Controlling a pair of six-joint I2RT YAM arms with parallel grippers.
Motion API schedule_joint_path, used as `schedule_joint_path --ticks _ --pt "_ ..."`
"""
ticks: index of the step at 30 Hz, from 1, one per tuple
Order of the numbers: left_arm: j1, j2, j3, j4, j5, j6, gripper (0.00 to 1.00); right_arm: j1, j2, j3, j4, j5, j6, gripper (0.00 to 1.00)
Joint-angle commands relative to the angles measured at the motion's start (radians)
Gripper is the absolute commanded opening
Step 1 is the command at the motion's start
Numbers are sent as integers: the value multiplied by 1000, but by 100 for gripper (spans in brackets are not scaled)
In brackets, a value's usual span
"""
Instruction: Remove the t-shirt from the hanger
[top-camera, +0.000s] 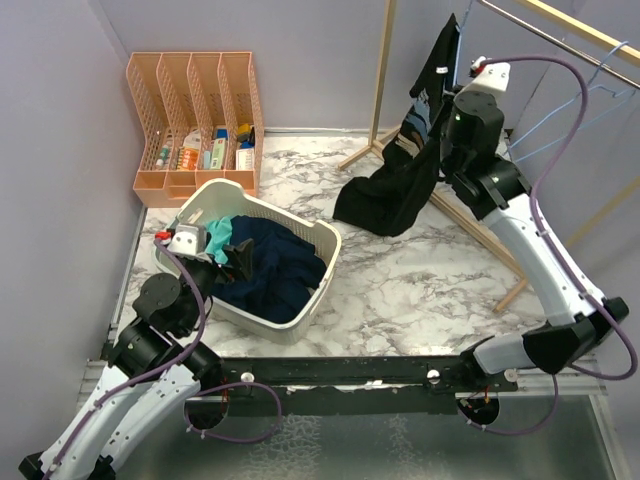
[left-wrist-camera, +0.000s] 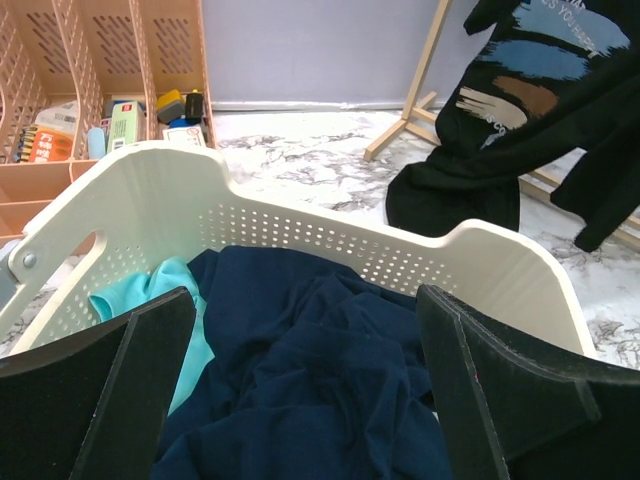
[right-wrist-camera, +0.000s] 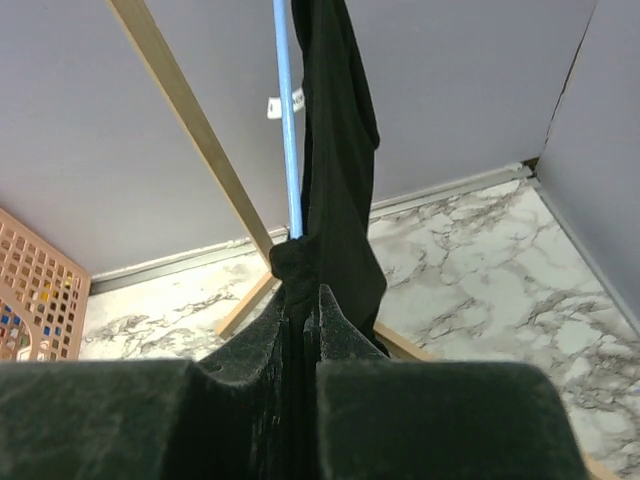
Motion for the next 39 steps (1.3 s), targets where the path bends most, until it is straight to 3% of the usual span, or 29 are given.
schedule_joint_path --ticks 1,12,20,24,29,39 --pt "3 -25 0 0 27 5 95 1 -89 -33 105 -64 -94 1" --pt "3 -58 -5 5 22 10 95 0 -124 -17 239 -79 -224 1" --pt "3 -62 -6 10 20 14 95 0 -123 104 21 -172 -142 1" --pt "3 -53 -12 25 59 21 96 0 -166 113 -94 -290 -117 1" --pt "3 -23 -17 68 160 39 97 0 -300 62 -220 -474 -111 1" --pt "3 200 68 235 546 39 98 0 -551 32 -554 -746 -128 1"
